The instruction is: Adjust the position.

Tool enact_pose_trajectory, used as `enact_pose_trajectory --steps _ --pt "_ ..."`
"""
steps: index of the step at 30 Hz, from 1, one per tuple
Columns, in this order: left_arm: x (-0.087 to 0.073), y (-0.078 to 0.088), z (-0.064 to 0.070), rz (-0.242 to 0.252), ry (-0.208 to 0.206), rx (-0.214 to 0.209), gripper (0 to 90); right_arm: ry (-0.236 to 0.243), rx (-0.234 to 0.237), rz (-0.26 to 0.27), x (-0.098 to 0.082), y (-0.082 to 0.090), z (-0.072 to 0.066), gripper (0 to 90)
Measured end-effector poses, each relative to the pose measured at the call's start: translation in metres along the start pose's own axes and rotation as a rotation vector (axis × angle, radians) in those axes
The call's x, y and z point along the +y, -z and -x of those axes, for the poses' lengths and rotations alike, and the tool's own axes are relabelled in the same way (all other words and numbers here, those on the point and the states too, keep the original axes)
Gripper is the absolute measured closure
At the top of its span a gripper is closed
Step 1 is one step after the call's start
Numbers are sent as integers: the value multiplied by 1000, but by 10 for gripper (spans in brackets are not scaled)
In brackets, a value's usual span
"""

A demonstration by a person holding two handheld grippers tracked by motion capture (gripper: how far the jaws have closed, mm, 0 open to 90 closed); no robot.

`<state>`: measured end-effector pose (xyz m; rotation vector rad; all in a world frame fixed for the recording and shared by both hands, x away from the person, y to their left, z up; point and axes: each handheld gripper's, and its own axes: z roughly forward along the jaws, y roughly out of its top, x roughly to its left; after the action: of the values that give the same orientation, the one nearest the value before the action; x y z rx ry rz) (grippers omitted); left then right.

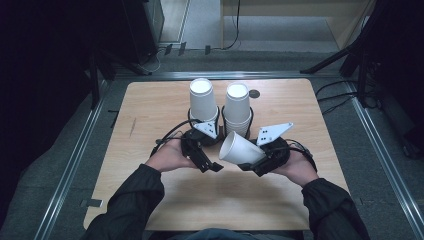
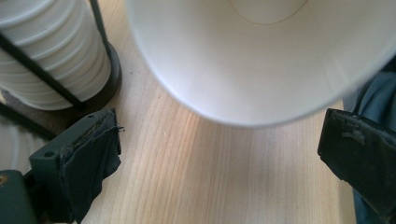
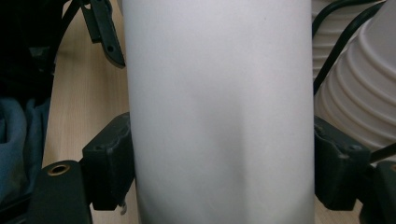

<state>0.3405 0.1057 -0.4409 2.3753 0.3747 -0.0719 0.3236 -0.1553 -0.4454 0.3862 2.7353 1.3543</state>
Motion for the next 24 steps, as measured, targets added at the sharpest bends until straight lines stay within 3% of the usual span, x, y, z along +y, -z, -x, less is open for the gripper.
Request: enact_pose_trajectory --steps 6,10,11,13,15,20,22,24 --pt "-4 7 0 66 27 -6 0 -12 6 40 -1 5 1 210" --pt "-3 11 1 151 58 -47 0 -19 22 71 0 5 -1 210" --pt "-3 11 1 151 58 -47 0 -16 24 71 0 5 -2 210" --pt "-1 9 3 188 70 -90 0 -8 26 76 0 4 -4 210" --pt "1 7 4 198 70 -111 0 -8 35 87 1 3 -4 210" --pt "3 0 6 209 79 -116 0 -7 56 101 3 1 -6 210" --pt "4 -2 6 240 96 -143 0 -8 68 108 4 -2 -7 210" --pt "4 -3 7 244 97 -137 0 -5 74 107 5 -4 -8 210"
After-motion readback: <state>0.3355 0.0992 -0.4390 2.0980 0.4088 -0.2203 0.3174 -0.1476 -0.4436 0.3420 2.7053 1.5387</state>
